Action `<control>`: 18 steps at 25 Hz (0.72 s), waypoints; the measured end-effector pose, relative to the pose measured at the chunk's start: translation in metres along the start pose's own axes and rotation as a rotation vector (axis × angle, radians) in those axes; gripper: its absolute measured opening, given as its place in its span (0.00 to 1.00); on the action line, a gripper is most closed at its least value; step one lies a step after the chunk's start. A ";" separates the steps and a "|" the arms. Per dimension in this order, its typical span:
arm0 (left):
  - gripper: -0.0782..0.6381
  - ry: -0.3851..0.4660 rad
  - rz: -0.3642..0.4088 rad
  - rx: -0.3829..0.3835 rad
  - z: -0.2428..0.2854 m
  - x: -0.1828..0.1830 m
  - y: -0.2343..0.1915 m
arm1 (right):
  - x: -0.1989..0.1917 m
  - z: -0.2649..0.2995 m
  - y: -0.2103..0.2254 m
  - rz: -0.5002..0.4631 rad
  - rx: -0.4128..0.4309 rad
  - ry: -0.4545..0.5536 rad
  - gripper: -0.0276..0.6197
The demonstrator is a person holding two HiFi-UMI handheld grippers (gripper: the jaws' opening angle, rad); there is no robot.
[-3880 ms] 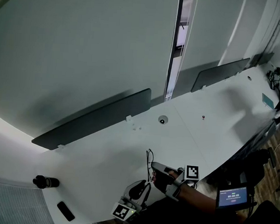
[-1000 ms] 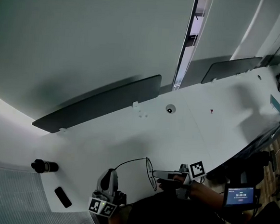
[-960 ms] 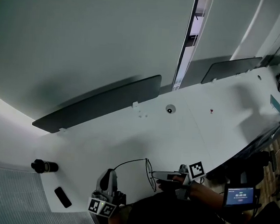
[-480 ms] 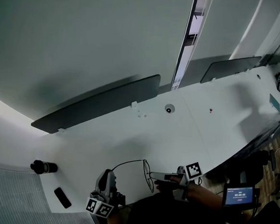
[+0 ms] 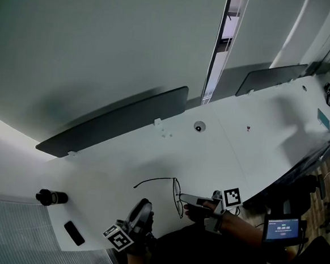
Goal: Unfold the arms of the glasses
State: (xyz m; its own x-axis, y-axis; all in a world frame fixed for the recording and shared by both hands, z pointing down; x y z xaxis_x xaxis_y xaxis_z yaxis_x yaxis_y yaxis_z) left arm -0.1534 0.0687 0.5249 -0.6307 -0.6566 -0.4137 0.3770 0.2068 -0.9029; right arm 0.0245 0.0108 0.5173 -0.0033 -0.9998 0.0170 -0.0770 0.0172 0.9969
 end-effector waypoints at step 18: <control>0.36 -0.161 -0.232 -0.176 0.068 -0.030 0.033 | -0.006 0.012 -0.001 -0.030 -0.017 -0.024 0.06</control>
State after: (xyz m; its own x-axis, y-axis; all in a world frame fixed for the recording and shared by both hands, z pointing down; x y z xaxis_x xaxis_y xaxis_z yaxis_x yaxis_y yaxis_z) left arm -0.0764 0.0456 0.5156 -0.5656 -0.8041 -0.1831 0.1041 0.1507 -0.9831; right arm 0.0126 0.0168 0.5148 -0.0249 -0.9996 -0.0143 -0.0609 -0.0127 0.9981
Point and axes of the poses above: the fingertips, and each gripper's own axes: z forward along the fingers, y to its right, x out of its top, the point moved 4 cm from there along -z, backward along the fingers, and after that the axes turned 13 degrees about -y, right-handed, at the moved point
